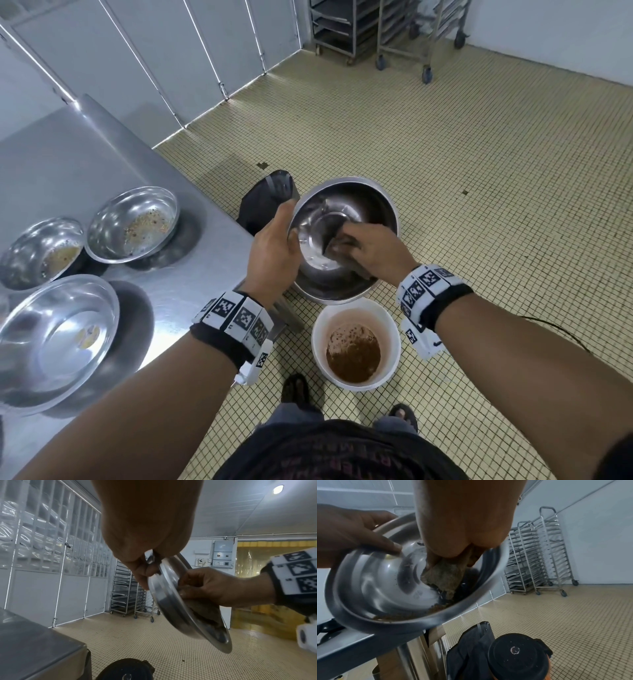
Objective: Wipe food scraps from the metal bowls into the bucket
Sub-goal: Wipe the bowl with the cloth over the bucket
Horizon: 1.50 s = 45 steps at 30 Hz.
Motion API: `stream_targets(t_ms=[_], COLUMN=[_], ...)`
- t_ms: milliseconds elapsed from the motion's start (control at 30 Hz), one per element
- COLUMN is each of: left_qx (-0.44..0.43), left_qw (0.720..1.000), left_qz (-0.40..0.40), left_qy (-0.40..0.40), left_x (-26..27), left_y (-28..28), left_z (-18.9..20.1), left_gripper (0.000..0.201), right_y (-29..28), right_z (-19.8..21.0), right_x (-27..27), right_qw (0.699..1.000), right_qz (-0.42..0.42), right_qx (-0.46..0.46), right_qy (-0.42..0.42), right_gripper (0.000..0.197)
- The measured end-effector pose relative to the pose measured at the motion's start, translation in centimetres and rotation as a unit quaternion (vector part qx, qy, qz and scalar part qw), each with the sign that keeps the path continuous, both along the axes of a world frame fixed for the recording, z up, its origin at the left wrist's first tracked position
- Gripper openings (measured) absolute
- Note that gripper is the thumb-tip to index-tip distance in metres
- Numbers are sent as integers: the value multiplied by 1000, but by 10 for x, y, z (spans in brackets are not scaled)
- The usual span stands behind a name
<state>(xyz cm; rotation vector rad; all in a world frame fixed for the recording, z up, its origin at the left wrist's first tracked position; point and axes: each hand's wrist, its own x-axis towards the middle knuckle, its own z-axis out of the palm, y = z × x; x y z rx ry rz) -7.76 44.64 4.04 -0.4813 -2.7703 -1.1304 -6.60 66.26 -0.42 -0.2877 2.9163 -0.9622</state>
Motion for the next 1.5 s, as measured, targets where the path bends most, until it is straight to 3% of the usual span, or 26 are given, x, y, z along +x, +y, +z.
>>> stream_targets(t_ms=[133,233,433,667,833,1000,1100,1200,1333,1500], left_qx=[-4,-9,-29,-42,-47,-39,-26,-31,-34,-26], left_qw=[1000,1000,999,999,998,998,998,996,997,997], left_qz=[-8,-6,-8,1,3,-17,-21,-26,0,28], left_qy=[4,16,35,33,38,43,62,83,70,69], left_x=[2,-2,-2,3,4,11,11,11,10,4], left_y=[2,0,-1,-1,1,9,8,6,2,-6], left_z=[0,1,0,-7,-6,-3,-1,2,0,1], left_gripper=[46,47,46,46,47,45,44,41,42,45], right_y=[-17,-22,-16,2,16,18,11,-2,-4,7], right_z=[-5,-14,-25,-30,-29,-18,-18,-26,-36,-41], right_x=[-6,4,14,30,19,-5,-3,8,24,39], right_qw=[997,995,990,985,991,991,987,959,990,988], right_qz=[34,81,125,142,54,-19,7,102,54,113], right_qx=[67,54,55,86,113,117,141,262,108,101], right_qy=[-17,-29,32,-49,-35,58,80,45,68,35], right_gripper=[30,22,18,15,22,19,26,26,36,18])
